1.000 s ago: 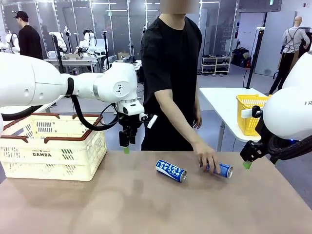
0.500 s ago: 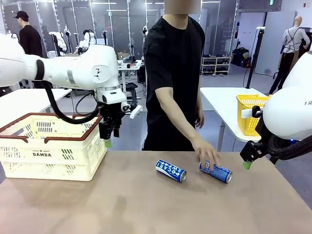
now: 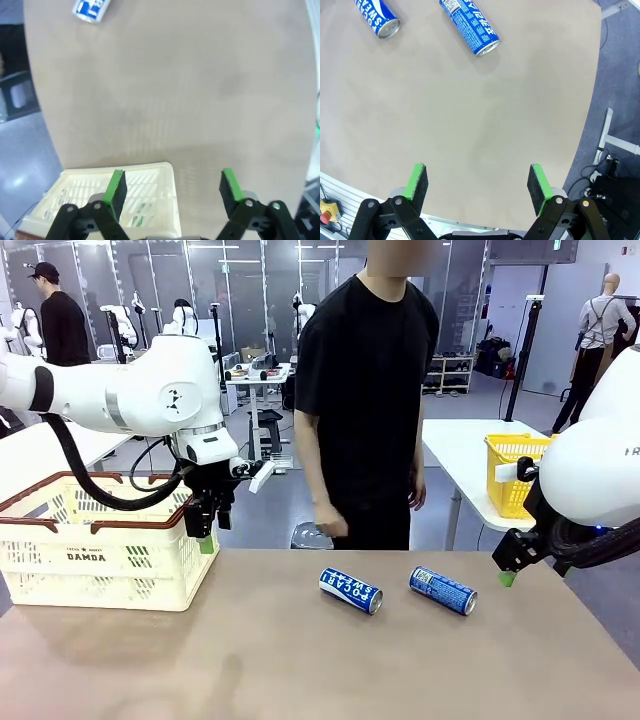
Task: Place the drinks into the Shopping basket.
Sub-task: Pick up one drink and place it into the Shopping basket.
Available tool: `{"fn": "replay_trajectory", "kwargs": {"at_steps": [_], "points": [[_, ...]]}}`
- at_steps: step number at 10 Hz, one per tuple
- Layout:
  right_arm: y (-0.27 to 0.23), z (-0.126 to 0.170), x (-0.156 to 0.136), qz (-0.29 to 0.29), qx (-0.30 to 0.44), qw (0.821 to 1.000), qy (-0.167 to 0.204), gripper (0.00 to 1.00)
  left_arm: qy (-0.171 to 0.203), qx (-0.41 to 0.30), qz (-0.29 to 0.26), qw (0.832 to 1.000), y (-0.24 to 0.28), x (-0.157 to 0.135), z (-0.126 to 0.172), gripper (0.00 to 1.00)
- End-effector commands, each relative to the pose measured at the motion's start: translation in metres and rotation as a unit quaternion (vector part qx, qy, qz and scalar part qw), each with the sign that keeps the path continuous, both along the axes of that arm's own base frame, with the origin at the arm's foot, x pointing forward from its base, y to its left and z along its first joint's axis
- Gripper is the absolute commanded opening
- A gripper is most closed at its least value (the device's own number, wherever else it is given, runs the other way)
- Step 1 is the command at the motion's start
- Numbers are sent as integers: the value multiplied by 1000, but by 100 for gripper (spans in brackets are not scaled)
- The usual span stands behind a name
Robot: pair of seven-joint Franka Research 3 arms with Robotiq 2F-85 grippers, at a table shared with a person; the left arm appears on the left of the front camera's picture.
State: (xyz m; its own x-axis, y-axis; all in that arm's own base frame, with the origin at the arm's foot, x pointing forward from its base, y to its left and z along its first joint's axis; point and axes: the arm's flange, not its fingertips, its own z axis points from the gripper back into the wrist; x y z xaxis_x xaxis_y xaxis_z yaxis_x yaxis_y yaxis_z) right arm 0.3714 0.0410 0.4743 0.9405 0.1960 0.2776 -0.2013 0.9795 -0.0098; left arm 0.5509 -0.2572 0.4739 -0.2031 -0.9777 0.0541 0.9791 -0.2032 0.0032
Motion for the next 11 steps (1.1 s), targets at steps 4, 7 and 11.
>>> {"fn": "replay_trajectory", "kwargs": {"at_steps": [4, 7, 11], "points": [[-2, 1, 1, 8, -3, 1000, 1, 100, 10, 1, -9, 1000, -8, 0, 3, 94], [-2, 1, 1, 8, -3, 1000, 1, 100, -40, -83, -69, 993, -16, 28, -15, 94], [-2, 1, 1, 8, -3, 1000, 1, 100, -65, -81, -241, 965, -108, 75, -14, 94]]}}
